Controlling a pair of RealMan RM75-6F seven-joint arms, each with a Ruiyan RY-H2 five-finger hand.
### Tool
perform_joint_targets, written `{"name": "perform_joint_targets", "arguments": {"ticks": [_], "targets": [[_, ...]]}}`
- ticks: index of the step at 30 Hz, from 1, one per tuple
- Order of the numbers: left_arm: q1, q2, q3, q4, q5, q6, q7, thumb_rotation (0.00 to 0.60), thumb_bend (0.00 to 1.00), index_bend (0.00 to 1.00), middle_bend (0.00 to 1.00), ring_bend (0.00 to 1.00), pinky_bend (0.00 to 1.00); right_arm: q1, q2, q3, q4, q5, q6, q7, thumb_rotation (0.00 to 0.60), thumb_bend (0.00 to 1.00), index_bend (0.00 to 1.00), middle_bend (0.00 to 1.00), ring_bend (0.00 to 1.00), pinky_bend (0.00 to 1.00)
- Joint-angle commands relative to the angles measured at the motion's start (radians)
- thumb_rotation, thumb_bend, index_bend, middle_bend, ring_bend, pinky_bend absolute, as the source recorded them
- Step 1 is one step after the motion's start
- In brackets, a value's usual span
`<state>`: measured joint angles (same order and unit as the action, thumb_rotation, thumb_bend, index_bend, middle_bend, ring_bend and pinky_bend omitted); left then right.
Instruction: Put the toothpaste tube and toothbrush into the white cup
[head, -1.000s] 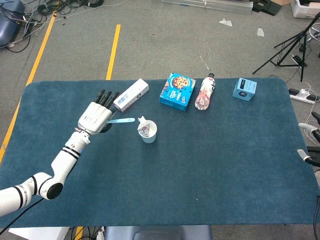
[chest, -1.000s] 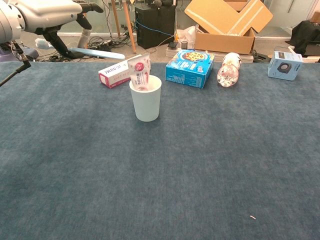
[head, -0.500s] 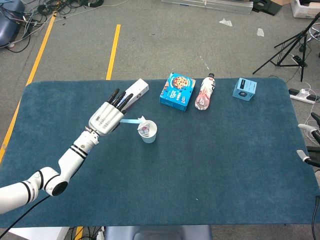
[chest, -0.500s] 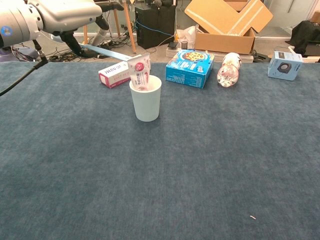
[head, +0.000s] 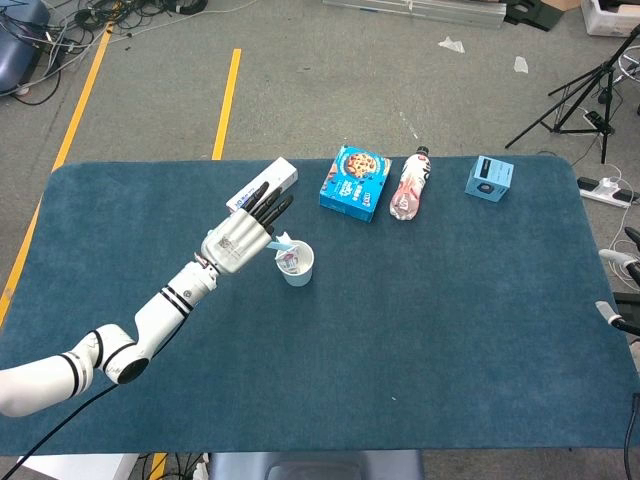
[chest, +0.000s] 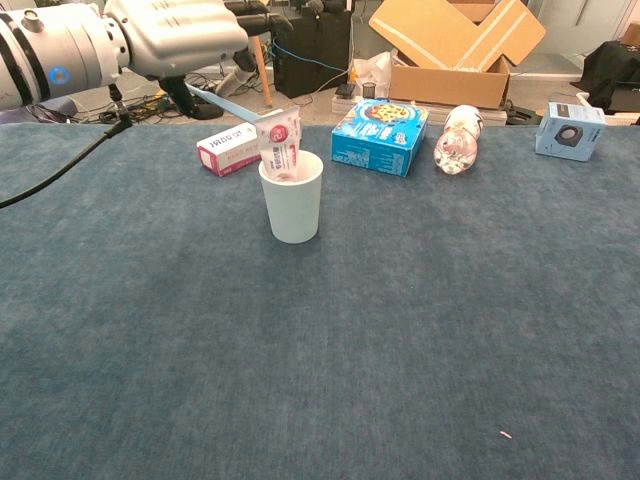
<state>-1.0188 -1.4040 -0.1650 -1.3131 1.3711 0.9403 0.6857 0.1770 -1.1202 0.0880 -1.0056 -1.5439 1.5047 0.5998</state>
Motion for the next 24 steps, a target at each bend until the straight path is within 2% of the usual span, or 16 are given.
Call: {"name": "perform_joint_targets", "arguments": {"ticks": [1, 10, 24], "targets": [[-0.011, -0.012, 0.000, 0.019, 0.008, -0.003, 0.012, 0.600, 0.39, 0.58, 0.02, 0.00, 0.00, -0.001, -0.004, -0.001, 0.009, 0.002, -0.002, 0.007, 0.600, 0.20, 0.26, 0.00, 0.00, 0.13], [-0.037, -0.035, 0.028, 0.082, 0.085, 0.009, 0.060, 0.600, 0.39, 0.58, 0.02, 0.00, 0.00, -0.002, -0.015, -0.002, 0.036, 0.002, -0.003, 0.031, 0.600, 0.20, 0.26, 0.00, 0.00, 0.13], [-0.081, -0.060, 0.063, 0.163, 0.199, 0.009, 0.064, 0.600, 0.39, 0.58, 0.02, 0.00, 0.00, 0.000, -0.030, -0.005, 0.065, 0.003, -0.012, 0.055, 0.600, 0.20, 0.26, 0.00, 0.00, 0.13]]}}
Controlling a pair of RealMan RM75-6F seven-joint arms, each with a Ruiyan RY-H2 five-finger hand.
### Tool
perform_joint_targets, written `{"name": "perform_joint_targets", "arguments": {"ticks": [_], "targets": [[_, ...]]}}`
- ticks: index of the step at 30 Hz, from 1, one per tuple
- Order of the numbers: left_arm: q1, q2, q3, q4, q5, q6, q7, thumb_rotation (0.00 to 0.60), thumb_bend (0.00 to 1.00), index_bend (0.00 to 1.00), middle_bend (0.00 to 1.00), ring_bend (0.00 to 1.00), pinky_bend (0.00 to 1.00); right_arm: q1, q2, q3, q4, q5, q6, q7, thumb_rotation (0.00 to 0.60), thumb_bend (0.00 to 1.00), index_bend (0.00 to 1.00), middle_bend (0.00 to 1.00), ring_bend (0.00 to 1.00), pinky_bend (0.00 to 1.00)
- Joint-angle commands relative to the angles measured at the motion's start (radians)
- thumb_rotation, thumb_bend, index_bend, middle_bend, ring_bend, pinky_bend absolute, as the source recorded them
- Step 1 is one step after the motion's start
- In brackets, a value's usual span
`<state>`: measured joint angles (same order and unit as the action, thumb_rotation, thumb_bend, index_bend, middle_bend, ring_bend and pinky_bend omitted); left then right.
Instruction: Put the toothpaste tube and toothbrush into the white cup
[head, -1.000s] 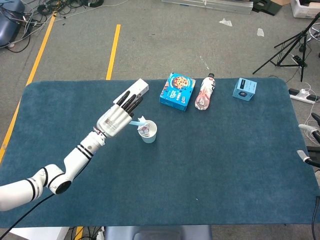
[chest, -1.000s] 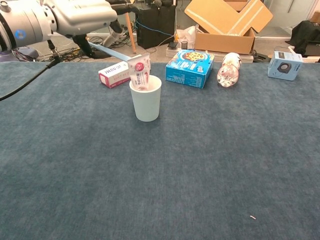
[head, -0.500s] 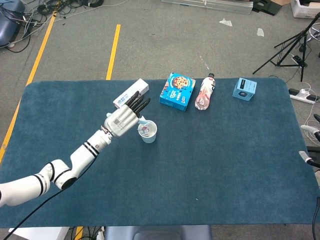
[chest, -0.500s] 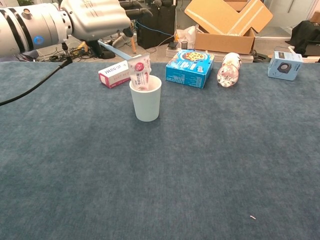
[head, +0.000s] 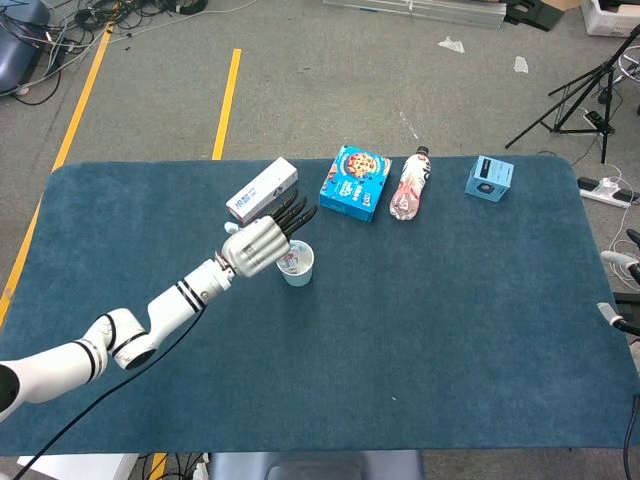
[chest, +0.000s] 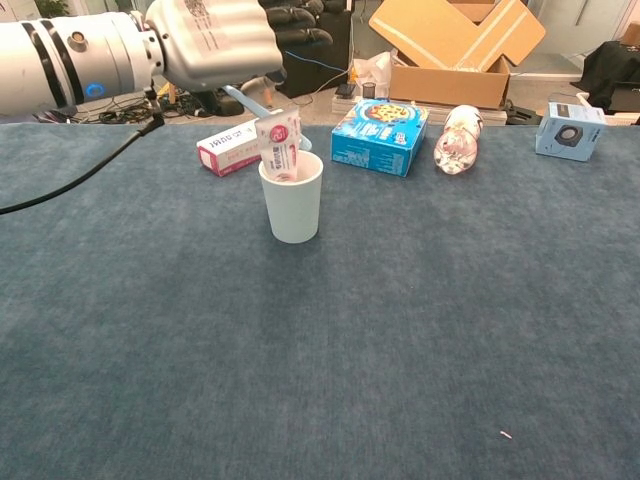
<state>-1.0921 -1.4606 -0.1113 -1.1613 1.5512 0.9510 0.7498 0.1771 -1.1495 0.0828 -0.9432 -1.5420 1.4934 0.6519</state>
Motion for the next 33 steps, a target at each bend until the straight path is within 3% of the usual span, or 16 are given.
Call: {"name": "perform_joint_targets", "arguments": {"ticks": [1, 11, 27, 33], "targets": [[-0.011, -0.004, 0.017, 0.020, 0.035, 0.000, -0.001, 0.600, 0.39, 0.58, 0.02, 0.00, 0.00, -0.001, -0.002, 0.000, 0.005, 0.001, -0.001, 0.005, 0.600, 0.20, 0.26, 0.00, 0.00, 0.13], [-0.031, -0.035, 0.061, 0.104, 0.125, 0.009, -0.005, 0.600, 0.39, 0.57, 0.02, 0.00, 0.00, -0.002, -0.010, -0.002, 0.021, 0.003, -0.005, 0.018, 0.600, 0.20, 0.26, 0.00, 0.00, 0.13], [-0.039, -0.061, 0.069, 0.146, 0.154, 0.005, -0.004, 0.600, 0.39, 0.56, 0.02, 0.00, 0.00, 0.000, -0.025, -0.006, 0.049, 0.005, -0.019, 0.038, 0.600, 0.20, 0.26, 0.00, 0.00, 0.13], [-0.043, -0.065, 0.072, 0.145, 0.165, 0.006, -0.003, 0.600, 0.39, 0.51, 0.02, 0.00, 0.00, 0.000, -0.028, -0.008, 0.052, 0.004, -0.019, 0.040, 0.600, 0.20, 0.26, 0.00, 0.00, 0.13]]}}
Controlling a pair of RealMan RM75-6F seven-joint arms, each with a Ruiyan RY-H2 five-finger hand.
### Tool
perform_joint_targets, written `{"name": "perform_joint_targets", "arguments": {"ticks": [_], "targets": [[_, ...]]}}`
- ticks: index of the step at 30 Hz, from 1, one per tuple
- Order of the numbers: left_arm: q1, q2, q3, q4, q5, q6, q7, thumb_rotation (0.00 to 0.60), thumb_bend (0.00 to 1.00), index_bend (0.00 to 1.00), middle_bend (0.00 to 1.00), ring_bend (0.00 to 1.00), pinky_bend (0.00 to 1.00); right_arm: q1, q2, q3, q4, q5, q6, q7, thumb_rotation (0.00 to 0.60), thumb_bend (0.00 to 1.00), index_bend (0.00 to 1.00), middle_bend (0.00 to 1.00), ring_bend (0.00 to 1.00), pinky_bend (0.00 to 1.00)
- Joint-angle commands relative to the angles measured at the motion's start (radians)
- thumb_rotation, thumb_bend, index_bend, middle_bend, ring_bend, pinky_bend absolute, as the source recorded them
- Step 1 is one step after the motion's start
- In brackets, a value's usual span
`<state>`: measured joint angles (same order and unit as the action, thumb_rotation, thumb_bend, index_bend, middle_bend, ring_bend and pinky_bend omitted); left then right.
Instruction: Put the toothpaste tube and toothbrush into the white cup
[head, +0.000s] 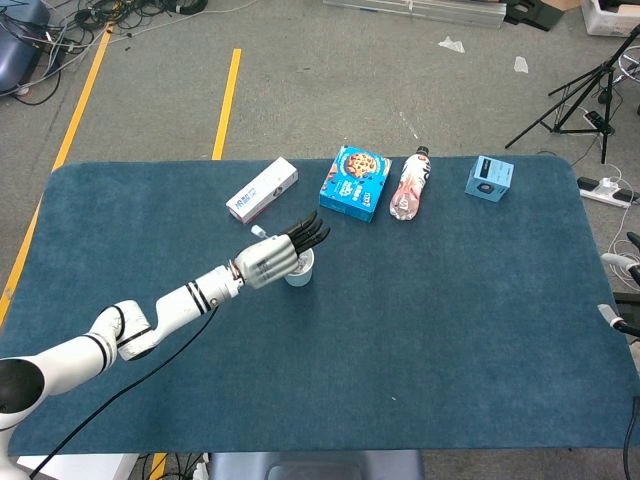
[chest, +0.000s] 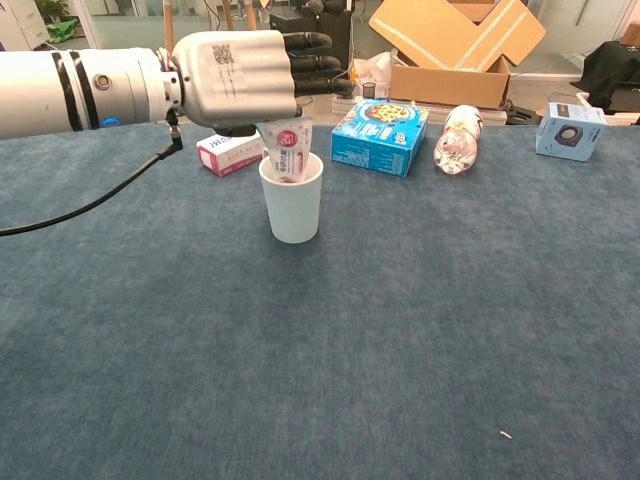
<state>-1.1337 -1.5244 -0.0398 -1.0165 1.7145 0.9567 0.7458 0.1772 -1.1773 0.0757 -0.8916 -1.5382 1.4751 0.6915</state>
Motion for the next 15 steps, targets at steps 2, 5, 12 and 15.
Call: {"name": "perform_joint_targets", "arguments": {"ticks": [2, 5, 12, 15], "targets": [[-0.002, -0.003, -0.002, -0.002, 0.002, -0.001, -0.001, 0.600, 0.39, 0.48, 0.02, 0.00, 0.00, 0.000, -0.002, -0.001, 0.002, 0.000, -0.002, 0.001, 0.600, 0.20, 0.26, 0.00, 0.00, 0.13], [-0.003, -0.006, -0.004, -0.004, 0.003, 0.002, -0.001, 0.600, 0.39, 0.41, 0.02, 0.00, 0.00, 0.001, -0.005, -0.002, 0.005, -0.001, -0.004, 0.001, 0.600, 0.20, 0.26, 0.00, 0.00, 0.13], [0.002, -0.019, -0.004, 0.005, 0.006, 0.007, -0.002, 0.600, 0.39, 0.25, 0.02, 0.00, 0.00, 0.002, -0.007, -0.004, 0.007, -0.001, -0.005, 0.001, 0.600, 0.20, 0.26, 0.00, 0.00, 0.13], [0.005, -0.021, -0.005, 0.008, 0.003, 0.011, -0.007, 0.600, 0.39, 0.21, 0.02, 0.00, 0.00, 0.001, -0.007, -0.004, 0.009, -0.001, -0.005, 0.002, 0.600, 0.20, 0.26, 0.00, 0.00, 0.13]]}}
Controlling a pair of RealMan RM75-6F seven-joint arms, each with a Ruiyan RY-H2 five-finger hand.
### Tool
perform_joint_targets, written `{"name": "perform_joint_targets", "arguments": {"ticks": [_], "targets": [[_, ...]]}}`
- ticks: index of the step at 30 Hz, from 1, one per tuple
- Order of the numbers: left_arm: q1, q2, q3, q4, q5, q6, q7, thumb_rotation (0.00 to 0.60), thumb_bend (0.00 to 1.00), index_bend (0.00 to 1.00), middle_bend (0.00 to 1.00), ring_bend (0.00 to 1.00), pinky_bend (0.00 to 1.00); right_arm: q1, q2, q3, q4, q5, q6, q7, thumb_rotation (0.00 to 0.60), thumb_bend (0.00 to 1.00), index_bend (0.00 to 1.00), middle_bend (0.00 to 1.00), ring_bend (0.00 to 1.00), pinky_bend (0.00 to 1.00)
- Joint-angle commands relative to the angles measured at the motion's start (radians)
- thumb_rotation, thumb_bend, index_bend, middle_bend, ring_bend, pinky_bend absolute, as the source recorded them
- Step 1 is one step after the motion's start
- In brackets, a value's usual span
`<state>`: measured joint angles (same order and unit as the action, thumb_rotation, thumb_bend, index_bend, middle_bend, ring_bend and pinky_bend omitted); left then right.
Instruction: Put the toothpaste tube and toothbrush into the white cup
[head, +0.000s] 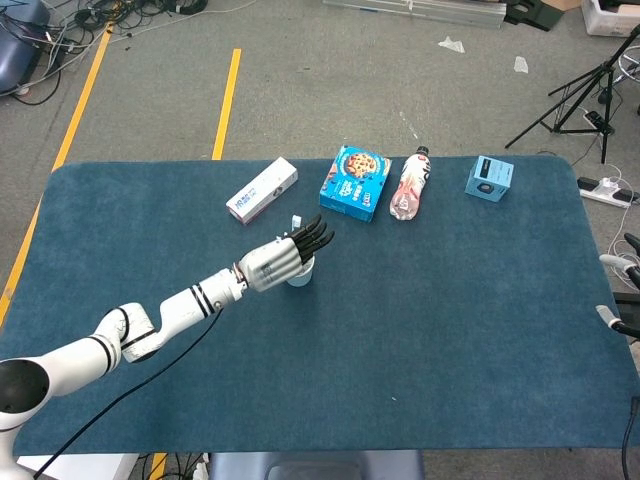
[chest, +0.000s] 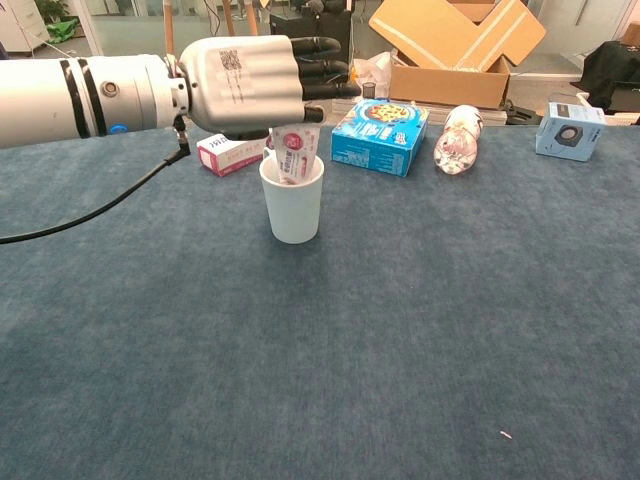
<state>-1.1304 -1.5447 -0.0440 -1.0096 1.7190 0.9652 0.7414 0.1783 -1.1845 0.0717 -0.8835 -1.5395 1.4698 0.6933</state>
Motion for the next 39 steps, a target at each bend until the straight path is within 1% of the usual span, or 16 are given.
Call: {"name": "perform_joint_targets", "arguments": {"ticks": [1, 7, 13, 19, 21, 22, 26, 29, 31, 33, 39], "targets": [[0.004, -0.001, -0.003, 0.001, -0.003, 0.005, -0.005, 0.600, 0.39, 0.20, 0.02, 0.00, 0.00, -0.001, 0.000, 0.000, 0.001, 0.001, 0.000, 0.001, 0.600, 0.20, 0.26, 0.00, 0.00, 0.13], [0.032, 0.010, -0.015, -0.023, -0.022, 0.043, -0.026, 0.600, 0.39, 0.14, 0.02, 0.00, 0.00, -0.004, 0.005, 0.001, -0.002, 0.001, 0.008, 0.002, 0.600, 0.20, 0.26, 0.00, 0.00, 0.13], [0.079, 0.054, -0.035, -0.114, -0.056, 0.092, -0.030, 0.600, 0.39, 0.13, 0.03, 0.00, 0.00, -0.003, 0.017, 0.003, -0.023, -0.002, 0.016, -0.014, 0.600, 0.20, 0.26, 0.00, 0.00, 0.13], [0.138, 0.110, -0.074, -0.239, -0.131, 0.132, -0.012, 0.600, 0.39, 0.13, 0.03, 0.00, 0.00, 0.001, 0.031, 0.003, -0.060, -0.011, 0.023, -0.045, 0.600, 0.20, 0.26, 0.00, 0.00, 0.13], [0.163, 0.131, -0.087, -0.277, -0.168, 0.142, -0.016, 0.600, 0.39, 0.13, 0.03, 0.00, 0.00, 0.001, 0.037, 0.003, -0.074, -0.012, 0.025, -0.056, 0.600, 0.20, 0.26, 0.00, 0.00, 0.13], [0.188, 0.150, -0.097, -0.307, -0.203, 0.152, -0.018, 0.600, 0.39, 0.13, 0.03, 0.00, 0.00, 0.002, 0.043, 0.004, -0.086, -0.014, 0.027, -0.067, 0.600, 0.20, 0.26, 0.00, 0.00, 0.13], [0.241, 0.193, -0.109, -0.360, -0.259, 0.182, -0.037, 0.600, 0.39, 0.13, 0.03, 0.00, 0.00, 0.003, 0.059, 0.005, -0.120, -0.016, 0.031, -0.094, 0.600, 0.20, 0.26, 0.00, 0.00, 0.13], [0.296, 0.228, -0.117, -0.411, -0.320, 0.207, -0.088, 0.600, 0.39, 0.12, 0.03, 0.00, 0.00, 0.005, 0.073, 0.007, -0.149, -0.018, 0.033, -0.119, 0.600, 0.20, 0.26, 0.00, 0.00, 0.13], [0.352, 0.265, -0.127, -0.482, -0.388, 0.232, -0.134, 0.600, 0.39, 0.12, 0.03, 0.00, 0.00, 0.007, 0.085, 0.009, -0.174, -0.019, 0.034, -0.140, 0.600, 0.20, 0.26, 0.00, 0.00, 0.13], [0.393, 0.297, -0.130, -0.542, -0.426, 0.253, -0.170, 0.600, 0.39, 0.12, 0.03, 0.00, 0.00, 0.007, 0.093, 0.010, -0.193, -0.021, 0.038, -0.156, 0.600, 0.20, 0.26, 0.00, 0.00, 0.13], [0.494, 0.390, -0.109, -0.669, -0.479, 0.292, -0.263, 0.600, 0.39, 0.12, 0.03, 0.00, 0.00, 0.008, 0.125, 0.012, -0.263, -0.025, 0.041, -0.224, 0.600, 0.20, 0.26, 0.00, 0.00, 0.13]]}}
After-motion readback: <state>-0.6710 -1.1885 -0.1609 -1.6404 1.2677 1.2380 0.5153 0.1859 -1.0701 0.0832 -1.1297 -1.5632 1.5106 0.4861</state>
